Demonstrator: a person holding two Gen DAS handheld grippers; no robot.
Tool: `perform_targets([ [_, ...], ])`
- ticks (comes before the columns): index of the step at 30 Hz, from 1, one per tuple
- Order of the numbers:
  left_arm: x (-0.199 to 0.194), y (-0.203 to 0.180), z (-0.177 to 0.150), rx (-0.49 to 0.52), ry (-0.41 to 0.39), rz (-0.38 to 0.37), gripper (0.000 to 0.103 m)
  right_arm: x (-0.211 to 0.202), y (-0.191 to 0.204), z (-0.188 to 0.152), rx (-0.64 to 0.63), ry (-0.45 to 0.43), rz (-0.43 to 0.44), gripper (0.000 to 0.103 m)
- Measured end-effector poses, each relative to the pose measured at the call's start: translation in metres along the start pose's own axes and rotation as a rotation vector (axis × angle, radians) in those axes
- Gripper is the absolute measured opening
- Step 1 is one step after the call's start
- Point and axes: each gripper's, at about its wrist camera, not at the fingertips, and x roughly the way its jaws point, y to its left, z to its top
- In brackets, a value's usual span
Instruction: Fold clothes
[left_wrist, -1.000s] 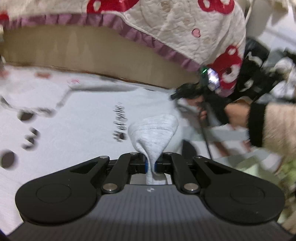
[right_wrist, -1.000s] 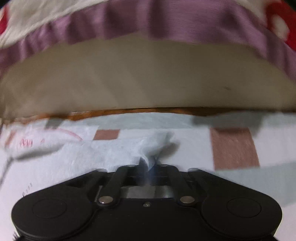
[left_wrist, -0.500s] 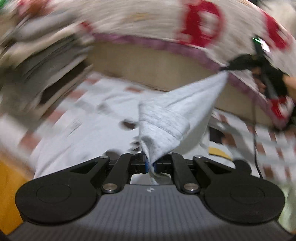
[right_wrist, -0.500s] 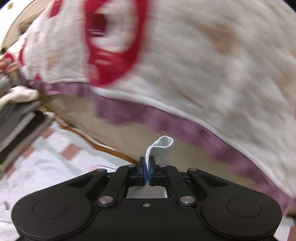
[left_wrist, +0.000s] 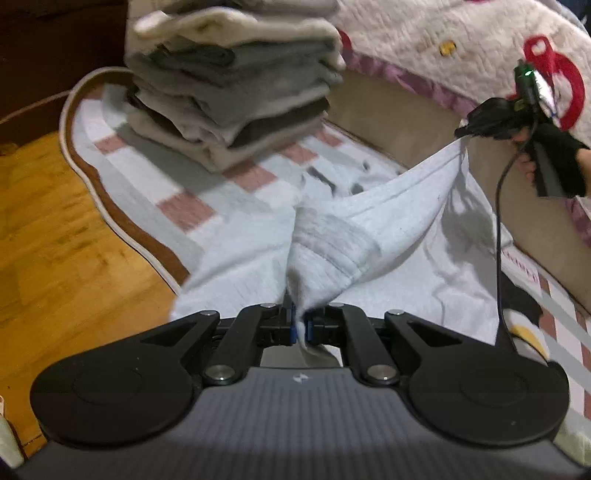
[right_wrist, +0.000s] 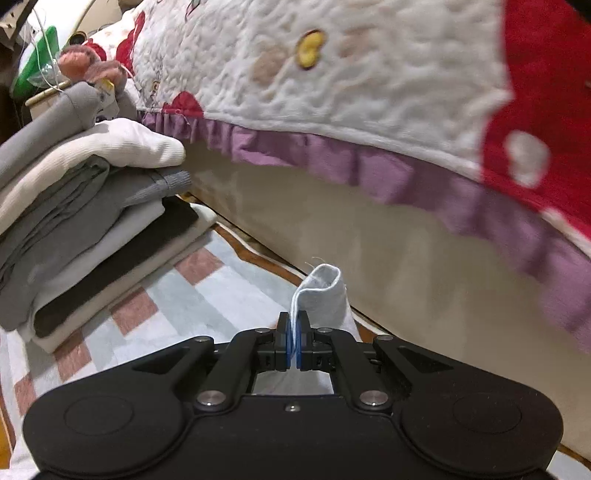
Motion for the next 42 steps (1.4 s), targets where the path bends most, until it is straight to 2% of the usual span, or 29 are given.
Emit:
perform_targets([
  [2, 0.005, 0.006, 0.0, -0.002, -0.008, 0.044, 0.005, 0.012, 0.008, 0.011, -0.002, -0.007, 0.01, 0.003],
  [6, 0.029, 0.031, -0.002, -0.096, 0.075, 0.081, 0.003, 0.044, 0.034, 0.026, -0.049, -0.02, 0.047, 0.003],
  [9, 0.049, 0.027, -0.001, -0.042, 0.088, 0.203, 0.002, 0.07, 0.054, 0.026, -0.093, 0.002, 0.087, 0.003],
  [12, 0.051, 0.026, -0.002, -0.049, 0.08, 0.207, 0.002, 0.083, 0.066, 0.027, -0.105, -0.01, 0.102, 0.003],
  [14, 0.036, 0.036, -0.002, -0.084, 0.051, 0.219, 0.002, 0.087, 0.07, 0.03, -0.092, -0.027, 0.095, 0.003],
  [16, 0.034, 0.049, -0.004, -0.129, 0.063, 0.242, 0.002, 0.089, 0.074, 0.032, -0.076, -0.046, 0.105, 0.004],
  [17, 0.039, 0.056, -0.006, -0.17, 0.098, 0.263, 0.006, 0.089, 0.076, 0.033, -0.056, -0.041, 0.141, 0.008],
  [18, 0.049, 0.065, -0.008, -0.215, 0.15, 0.29, 0.01, 0.089, 0.078, 0.033, -0.035, -0.036, 0.177, 0.021],
  [19, 0.053, 0.068, -0.007, -0.235, 0.163, 0.301, 0.014, 0.089, 0.08, 0.034, -0.013, -0.022, 0.212, 0.035],
  [20, 0.057, 0.071, -0.006, -0.253, 0.174, 0.311, 0.022, 0.091, 0.081, 0.032, 0.015, 0.017, 0.234, 0.062],
  [22, 0.064, 0.077, -0.004, -0.288, 0.195, 0.33, 0.022, 0.087, 0.08, 0.02, 0.068, 0.049, 0.22, 0.06],
  [24, 0.06, 0.075, 0.0, -0.271, 0.168, 0.337, 0.025, 0.071, 0.074, -0.003, 0.121, 0.044, 0.186, 0.06],
  [26, 0.056, 0.077, 0.0, -0.297, 0.169, 0.328, 0.025, 0.049, 0.068, -0.033, 0.122, 0.029, 0.155, 0.061],
  [28, 0.055, 0.082, -0.001, -0.349, 0.188, 0.282, 0.026, 0.018, 0.06, -0.071, 0.106, 0.023, 0.161, 0.061],
  [30, 0.053, 0.083, 0.0, -0.395, 0.191, 0.213, 0.034, -0.012, 0.051, -0.111, 0.113, 0.045, 0.203, 0.061],
  [32, 0.051, 0.085, 0.0, -0.44, 0.192, 0.142, 0.036, -0.031, 0.042, -0.142, 0.163, 0.095, 0.25, 0.061],
  [33, 0.051, 0.082, 0.0, -0.442, 0.194, 0.12, 0.041, -0.041, 0.037, -0.158, 0.188, 0.12, 0.274, 0.061],
  [37, 0.055, 0.079, 0.0, -0.513, 0.218, 0.031, 0.043, -0.08, 0.019, -0.221, 0.289, 0.22, 0.367, 0.061],
  [40, 0.048, 0.079, 0.004, -0.491, 0.182, 0.084, 0.043, -0.108, 0.005, -0.267, 0.365, 0.296, 0.437, 0.061],
  [42, 0.044, 0.078, 0.007, -0.475, 0.157, 0.121, 0.043, -0.109, 0.006, -0.281, 0.409, 0.353, 0.481, 0.061],
])
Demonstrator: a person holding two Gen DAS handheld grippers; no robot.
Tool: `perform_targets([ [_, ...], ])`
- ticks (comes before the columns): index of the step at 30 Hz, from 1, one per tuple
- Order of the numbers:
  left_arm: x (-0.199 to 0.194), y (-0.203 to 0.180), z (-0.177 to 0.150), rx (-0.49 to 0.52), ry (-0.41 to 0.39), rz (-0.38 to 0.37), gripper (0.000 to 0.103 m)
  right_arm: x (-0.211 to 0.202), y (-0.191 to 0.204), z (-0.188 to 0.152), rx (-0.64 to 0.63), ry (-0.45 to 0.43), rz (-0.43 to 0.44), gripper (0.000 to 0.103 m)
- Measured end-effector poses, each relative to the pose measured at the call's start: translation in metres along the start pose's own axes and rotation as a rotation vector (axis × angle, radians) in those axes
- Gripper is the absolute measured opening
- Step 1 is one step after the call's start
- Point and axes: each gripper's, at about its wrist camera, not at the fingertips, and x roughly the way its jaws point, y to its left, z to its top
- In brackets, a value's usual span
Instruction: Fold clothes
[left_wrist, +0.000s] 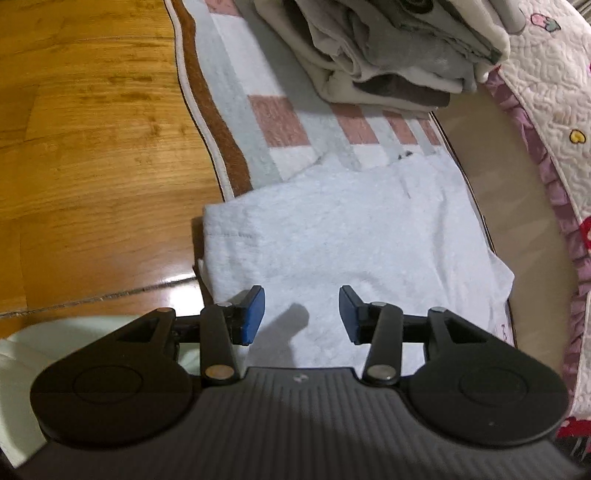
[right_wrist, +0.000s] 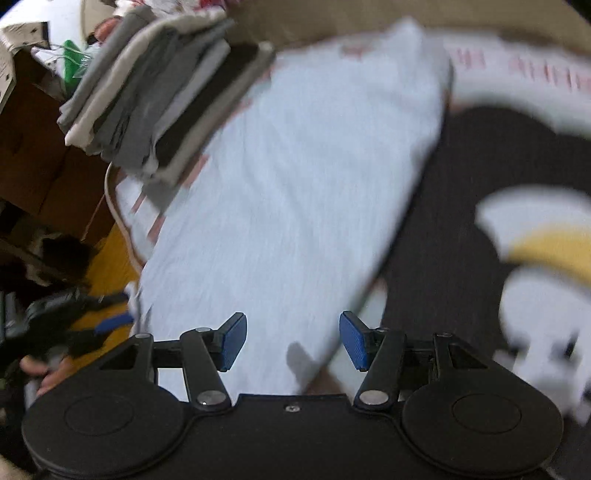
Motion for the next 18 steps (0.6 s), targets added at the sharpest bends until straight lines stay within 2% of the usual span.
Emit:
perform_targets([
  [2, -0.005, -0.001, 0.002, 0.012, -0.033, 0.03, 0.043, 0.001, 0.0, -0.013, 0.028, 0.049, 0.04, 0.061],
  [5, -0.012, -0.003, 0.005, 0.029, -0.083, 0.075, 0.044, 0.009, 0.003, -0.025, 0.094, 0.175, 0.098, 0.061],
  [7, -0.017, -0.004, 0.007, 0.041, -0.117, 0.106, 0.049, 0.014, 0.005, -0.033, 0.149, 0.239, 0.159, 0.061],
  [10, -0.014, 0.003, 0.006, -0.019, -0.085, 0.061, 0.052, 0.023, 0.008, -0.042, 0.213, 0.304, 0.233, 0.062],
  [18, -0.004, 0.022, 0.005, -0.182, 0.003, -0.062, 0.052, 0.031, 0.013, -0.072, 0.311, 0.368, 0.274, 0.064],
])
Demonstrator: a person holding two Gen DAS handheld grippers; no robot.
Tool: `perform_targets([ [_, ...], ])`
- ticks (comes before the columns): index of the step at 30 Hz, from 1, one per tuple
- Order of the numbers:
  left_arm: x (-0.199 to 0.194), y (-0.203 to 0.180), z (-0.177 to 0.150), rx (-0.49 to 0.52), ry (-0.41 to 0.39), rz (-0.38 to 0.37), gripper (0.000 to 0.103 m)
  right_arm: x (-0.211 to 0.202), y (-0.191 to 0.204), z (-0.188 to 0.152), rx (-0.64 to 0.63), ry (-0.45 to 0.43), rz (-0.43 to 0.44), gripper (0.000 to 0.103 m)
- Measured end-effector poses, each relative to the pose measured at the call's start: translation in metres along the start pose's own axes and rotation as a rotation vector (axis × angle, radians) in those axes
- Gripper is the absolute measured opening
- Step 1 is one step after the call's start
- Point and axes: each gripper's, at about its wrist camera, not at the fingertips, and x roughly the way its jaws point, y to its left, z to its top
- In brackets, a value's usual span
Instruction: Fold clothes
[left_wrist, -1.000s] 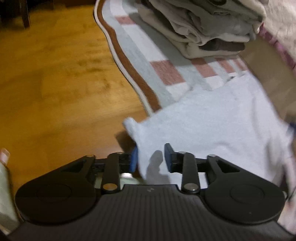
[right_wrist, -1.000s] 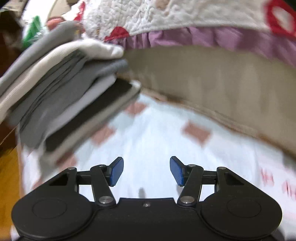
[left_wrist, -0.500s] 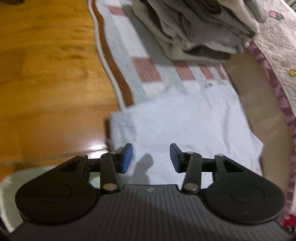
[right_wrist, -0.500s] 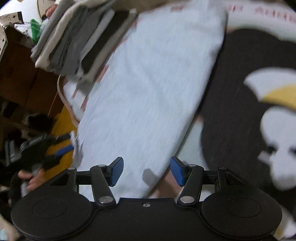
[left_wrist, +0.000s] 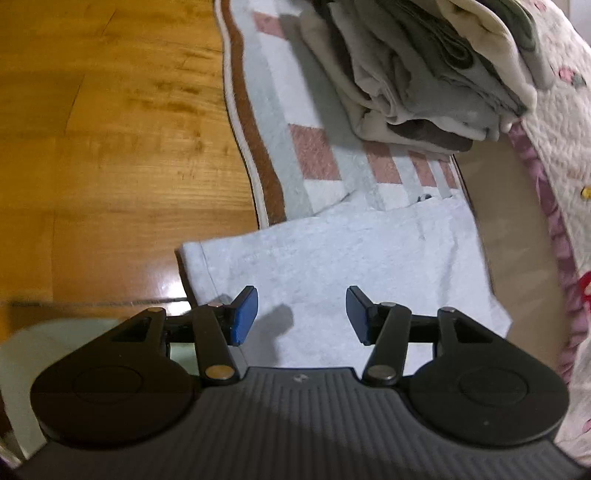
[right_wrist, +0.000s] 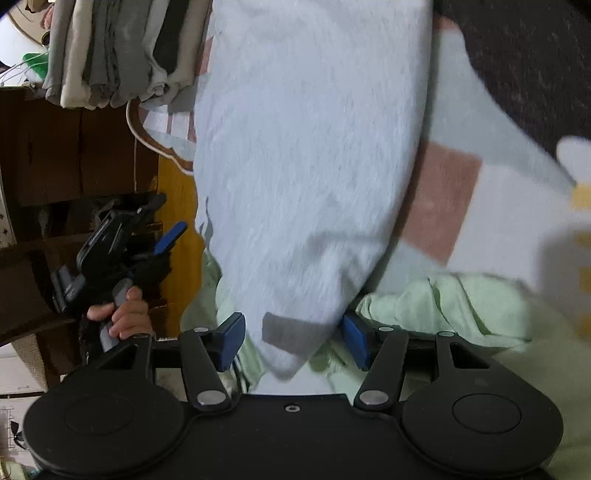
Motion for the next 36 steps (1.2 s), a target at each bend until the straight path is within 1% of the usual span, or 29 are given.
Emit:
perform_targets([
  [1, 0.001, 0.002, 0.0, -0.021, 0.012, -0.014, 0.052, 0.001, 0.001, 0.0, -0.004, 0.001, 0.004, 0.065],
  [3, 0.002, 0.005, -0.001, -0.05, 0.028, -0.039, 0.052, 0.004, 0.003, 0.001, -0.011, 0.001, 0.013, 0.071],
  [5, 0.003, 0.006, -0.002, -0.065, 0.042, -0.06, 0.052, 0.01, 0.001, 0.004, 0.001, -0.031, 0.03, 0.07],
  [6, 0.003, 0.005, -0.002, -0.058, 0.045, -0.057, 0.052, 0.013, 0.001, 0.005, -0.003, -0.046, 0.033, 0.061],
  [7, 0.004, 0.004, -0.003, -0.051, 0.047, -0.053, 0.052, 0.014, 0.007, 0.005, -0.041, -0.06, 0.021, 0.052],
  [8, 0.003, 0.0, -0.004, -0.015, 0.042, -0.044, 0.052, 0.016, 0.014, 0.005, -0.079, -0.073, 0.009, 0.029],
  [9, 0.002, -0.005, -0.006, 0.023, 0.036, -0.036, 0.052, 0.018, 0.021, 0.005, -0.117, -0.087, -0.003, 0.021],
  [10, -0.001, -0.012, -0.008, 0.074, 0.028, -0.035, 0.052, 0.018, 0.028, 0.005, -0.157, -0.099, -0.009, 0.018],
  [11, -0.004, -0.018, -0.01, 0.126, 0.02, -0.035, 0.052, 0.014, 0.037, 0.005, -0.204, -0.108, 0.007, 0.017],
  [12, -0.007, -0.025, -0.012, 0.178, 0.012, -0.035, 0.052, 0.009, 0.047, 0.005, -0.244, -0.12, 0.026, 0.007],
  [15, -0.014, -0.044, -0.019, 0.297, 0.014, -0.065, 0.057, -0.007, 0.067, 0.015, -0.277, -0.175, 0.111, 0.007],
  [16, -0.015, -0.046, -0.021, 0.315, 0.025, -0.082, 0.057, -0.013, 0.075, 0.019, -0.292, -0.196, 0.127, 0.007],
  [18, -0.017, -0.052, -0.026, 0.349, 0.047, -0.116, 0.057, -0.019, 0.087, 0.029, -0.297, -0.208, 0.146, 0.007],
  [21, -0.031, -0.055, -0.027, 0.362, 0.062, -0.252, 0.057, -0.025, 0.102, 0.049, -0.267, -0.218, 0.155, 0.007],
  [23, -0.048, -0.062, -0.028, 0.406, 0.029, -0.349, 0.059, -0.025, 0.111, 0.063, -0.228, -0.217, 0.172, 0.007],
  [24, -0.057, -0.067, -0.028, 0.448, 0.012, -0.388, 0.064, -0.026, 0.115, 0.07, -0.209, -0.217, 0.182, 0.007],
  [25, -0.061, -0.075, -0.03, 0.524, 0.019, -0.401, 0.067, -0.028, 0.118, 0.076, -0.193, -0.215, 0.192, 0.007],
  [26, -0.063, -0.084, -0.032, 0.603, 0.027, -0.412, 0.074, -0.032, 0.119, 0.08, -0.185, -0.211, 0.199, 0.007],
  [27, -0.066, -0.092, -0.034, 0.682, 0.035, -0.423, 0.077, -0.036, 0.121, 0.084, -0.181, -0.207, 0.205, 0.007],
  [28, -0.069, -0.101, -0.037, 0.761, 0.043, -0.433, 0.077, -0.037, 0.125, 0.085, -0.191, -0.206, 0.207, 0.007],
  [31, -0.055, -0.125, -0.067, 1.133, 0.003, -0.359, 0.077, -0.041, 0.136, 0.09, -0.216, -0.204, 0.216, 0.007],
  [32, -0.044, -0.128, -0.078, 1.23, -0.004, -0.329, 0.08, -0.042, 0.139, 0.091, -0.221, -0.203, 0.221, 0.007],
  [33, -0.034, -0.132, -0.088, 1.325, -0.011, -0.298, 0.08, -0.042, 0.139, 0.091, -0.222, -0.203, 0.23, 0.007],
  [36, 0.011, -0.13, -0.1, 1.407, 0.003, -0.134, 0.079, -0.047, 0.142, 0.087, -0.231, -0.201, 0.259, 0.007],
])
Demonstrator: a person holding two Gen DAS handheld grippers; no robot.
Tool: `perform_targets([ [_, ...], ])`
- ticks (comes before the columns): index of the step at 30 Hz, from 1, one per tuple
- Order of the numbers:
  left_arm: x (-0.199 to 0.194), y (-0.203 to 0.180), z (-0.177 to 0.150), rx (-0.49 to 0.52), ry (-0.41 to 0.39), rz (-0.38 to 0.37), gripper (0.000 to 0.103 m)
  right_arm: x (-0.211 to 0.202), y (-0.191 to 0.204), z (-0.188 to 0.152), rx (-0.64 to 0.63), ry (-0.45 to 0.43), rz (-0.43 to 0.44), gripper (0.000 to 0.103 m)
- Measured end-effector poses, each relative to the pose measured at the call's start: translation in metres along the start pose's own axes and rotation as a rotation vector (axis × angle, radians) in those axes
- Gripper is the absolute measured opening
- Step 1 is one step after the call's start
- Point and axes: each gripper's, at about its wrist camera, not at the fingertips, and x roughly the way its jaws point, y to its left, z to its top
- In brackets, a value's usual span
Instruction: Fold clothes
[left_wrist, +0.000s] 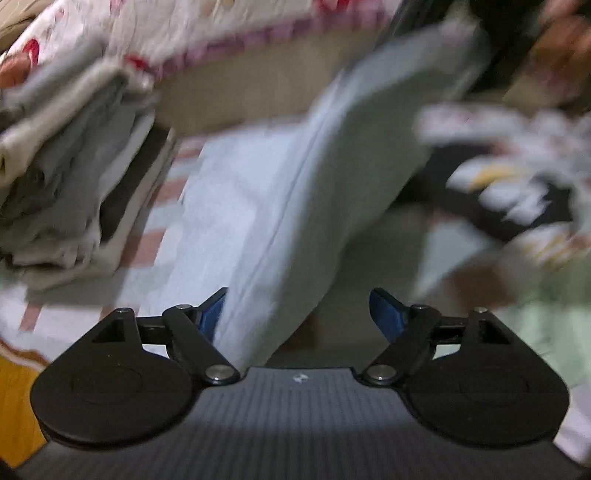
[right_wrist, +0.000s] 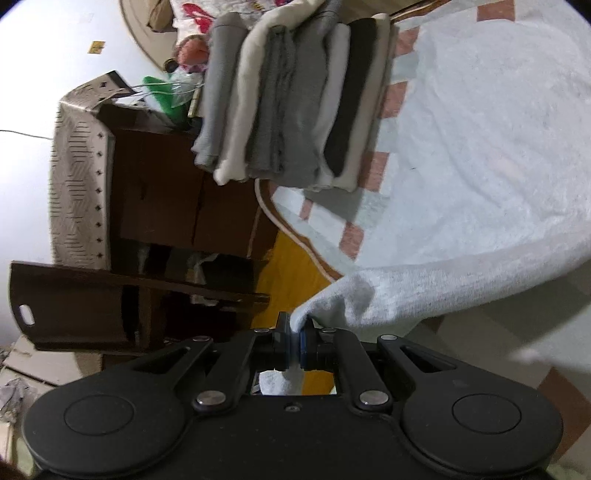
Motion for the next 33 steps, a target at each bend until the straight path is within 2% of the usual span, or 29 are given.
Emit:
perform_targets([
  [1, 0.014, 0.003, -0.005, -0.002, 0.034, 0.024, 0.076, -0.004, 0.002, -0.004, -0.01, -0.003, 0.011, 0.007],
  [2, 0.025, 0.006, -0.01, 0.011, 0.071, 0.055, 0.065, -0.009, 0.005, -0.008, -0.024, -0.005, 0.023, 0.007],
  [3, 0.032, 0.01, -0.014, 0.027, 0.113, 0.103, 0.043, -0.014, 0.007, -0.014, -0.037, -0.008, 0.032, 0.007],
  [5, 0.033, 0.02, -0.019, 0.026, 0.149, 0.175, 0.017, -0.024, 0.01, -0.026, -0.062, -0.012, 0.034, 0.007],
  [6, 0.028, 0.026, -0.019, -0.001, 0.134, 0.177, 0.011, -0.028, 0.009, -0.032, -0.068, -0.011, 0.027, 0.007],
  [8, 0.012, 0.034, -0.018, -0.057, 0.08, 0.206, 0.006, -0.033, 0.005, -0.042, -0.069, -0.005, 0.017, 0.007],
  [11, -0.01, 0.036, -0.019, -0.112, 0.034, 0.258, 0.006, -0.038, -0.002, -0.052, -0.042, 0.012, 0.04, 0.007],
  [15, -0.04, 0.03, -0.023, -0.163, -0.001, 0.332, 0.005, -0.042, 0.003, -0.07, -0.088, 0.085, 0.181, 0.006],
  [19, -0.069, 0.025, -0.027, -0.215, -0.036, 0.406, 0.006, -0.034, 0.007, -0.089, -0.131, 0.198, 0.152, 0.007],
  [20, -0.076, 0.024, -0.028, -0.228, -0.045, 0.425, 0.006, -0.032, 0.0, -0.092, -0.098, 0.211, 0.147, 0.007],
  [23, -0.08, 0.03, -0.03, -0.278, -0.027, 0.391, 0.007, -0.026, -0.021, -0.101, 0.007, 0.249, 0.146, 0.007],
  [26, -0.092, 0.039, -0.043, -0.363, -0.048, 0.339, 0.007, -0.022, -0.028, -0.111, 0.057, 0.273, 0.207, 0.007],
  [29, -0.075, 0.054, -0.052, -0.429, 0.021, 0.32, 0.007, -0.018, -0.032, -0.114, 0.073, 0.282, 0.257, 0.006],
  [33, -0.057, 0.048, -0.039, -0.321, 0.076, 0.374, 0.008, -0.019, -0.041, -0.105, 0.064, 0.232, 0.207, 0.006],
])
